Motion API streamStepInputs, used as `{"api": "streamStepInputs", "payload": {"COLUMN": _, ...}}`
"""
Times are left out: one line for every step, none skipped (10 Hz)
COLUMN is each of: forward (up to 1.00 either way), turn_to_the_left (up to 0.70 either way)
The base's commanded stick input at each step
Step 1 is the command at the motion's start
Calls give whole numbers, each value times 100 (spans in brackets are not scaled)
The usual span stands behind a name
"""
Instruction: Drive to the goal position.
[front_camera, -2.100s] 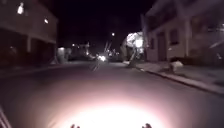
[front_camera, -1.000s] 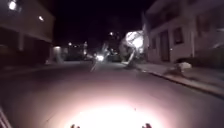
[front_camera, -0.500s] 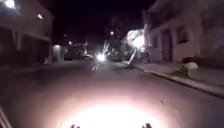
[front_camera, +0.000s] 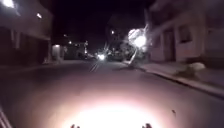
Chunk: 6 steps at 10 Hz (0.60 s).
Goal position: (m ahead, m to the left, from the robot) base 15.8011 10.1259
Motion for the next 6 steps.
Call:
{"api": "streamStepInputs", "payload": {"forward": 60, "turn_to_the_left": 0}}
{"api": "streamStepInputs", "payload": {"forward": 60, "turn_to_the_left": 0}}
{"api": "streamStepInputs", "payload": {"forward": 60, "turn_to_the_left": 0}}
{"api": "streamStepInputs", "payload": {"forward": 60, "turn_to_the_left": -12}}
{"api": "streamStepInputs", "payload": {"forward": 60, "turn_to_the_left": -15}}
{"api": "streamStepInputs", "payload": {"forward": 60, "turn_to_the_left": -15}}
